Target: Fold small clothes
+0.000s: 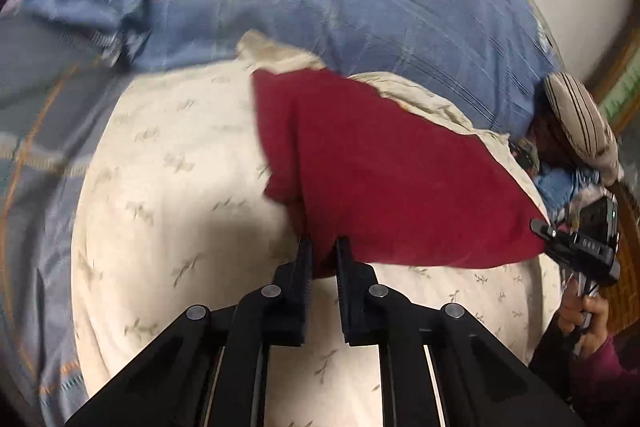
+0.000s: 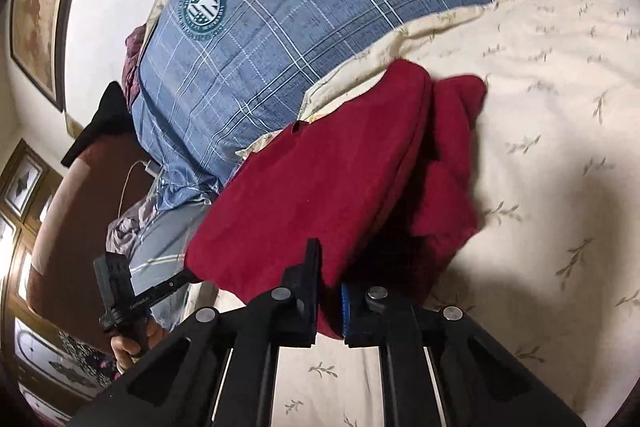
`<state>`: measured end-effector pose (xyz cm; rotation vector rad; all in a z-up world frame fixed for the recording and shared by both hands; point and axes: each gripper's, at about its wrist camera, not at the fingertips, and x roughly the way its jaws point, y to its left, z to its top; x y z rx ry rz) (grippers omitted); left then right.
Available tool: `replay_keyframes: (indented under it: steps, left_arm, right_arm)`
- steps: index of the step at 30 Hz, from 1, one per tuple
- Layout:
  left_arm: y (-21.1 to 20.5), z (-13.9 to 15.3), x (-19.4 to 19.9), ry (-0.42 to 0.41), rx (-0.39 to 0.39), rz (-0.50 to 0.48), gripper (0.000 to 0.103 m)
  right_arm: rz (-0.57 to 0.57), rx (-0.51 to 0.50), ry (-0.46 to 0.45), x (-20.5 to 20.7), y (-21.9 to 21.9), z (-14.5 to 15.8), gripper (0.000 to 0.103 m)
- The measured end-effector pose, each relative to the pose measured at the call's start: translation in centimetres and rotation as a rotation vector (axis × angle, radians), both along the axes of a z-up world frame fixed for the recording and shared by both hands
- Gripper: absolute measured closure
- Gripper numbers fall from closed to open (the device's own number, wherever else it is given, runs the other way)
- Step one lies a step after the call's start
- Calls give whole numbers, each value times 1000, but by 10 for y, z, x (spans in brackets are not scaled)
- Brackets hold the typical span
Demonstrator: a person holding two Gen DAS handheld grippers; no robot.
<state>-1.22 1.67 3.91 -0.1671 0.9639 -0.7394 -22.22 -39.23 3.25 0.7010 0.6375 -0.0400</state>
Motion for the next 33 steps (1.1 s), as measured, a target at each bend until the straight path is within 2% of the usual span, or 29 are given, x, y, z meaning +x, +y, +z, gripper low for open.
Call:
replay_keyframes:
  steps: [3, 6, 7, 8, 9, 10, 11, 13, 15, 21, 24, 26, 31, 33]
  left_arm:
    - [-3, -7, -5, -1, 112, 17, 94]
    - [-6, 2, -10, -20, 93, 28, 92]
    - [-8, 5, -12, -32, 87, 25, 92]
    - [-10, 7, -14, -35, 88, 24, 86]
    - [-10, 10, -16, -37, 87, 29, 75]
    - [-10, 13, -17, -43, 82, 35, 70]
    - [-12, 15, -19, -52, 76, 36, 65]
    - [-14, 20, -24, -74, 83, 37, 62]
    - [-15, 27, -31, -111, 101, 61, 53]
    - [-34, 51, -38, -180, 147, 114, 44]
    - [-52, 57, -40, -180, 191, 124, 44]
    - [-62, 57, -38, -160, 187, 131, 44]
    - [-89, 45, -32, -171, 224, 179, 44]
    - [-96, 35, -30, -160, 244, 176, 44]
  right_arm:
    - [8, -58, 119, 5, 4, -20, 96]
    - [-12, -42, 121, -2, 4, -22, 92]
    - [-30, -45, 109, -7, 3, -16, 87]
    - [-42, -50, 94, -10, 2, -11, 77]
    - [-52, -54, 76, -13, 0, -5, 68]
    - [-60, -53, 56, -15, -2, 1, 49]
    - [-67, -53, 44, -17, -4, 5, 41]
    - [-68, -92, 43, -14, -1, 14, 41]
    - [-62, -154, 54, -6, 7, 19, 41]
    - [-32, -240, 84, 31, 15, 22, 41]
    - [-31, -288, 107, 52, 16, 23, 41]
    - [-4, -287, 104, 67, 16, 22, 41]
    - [-5, -315, 233, 92, 7, -4, 42]
    - [10, -366, 237, 93, 12, -4, 42]
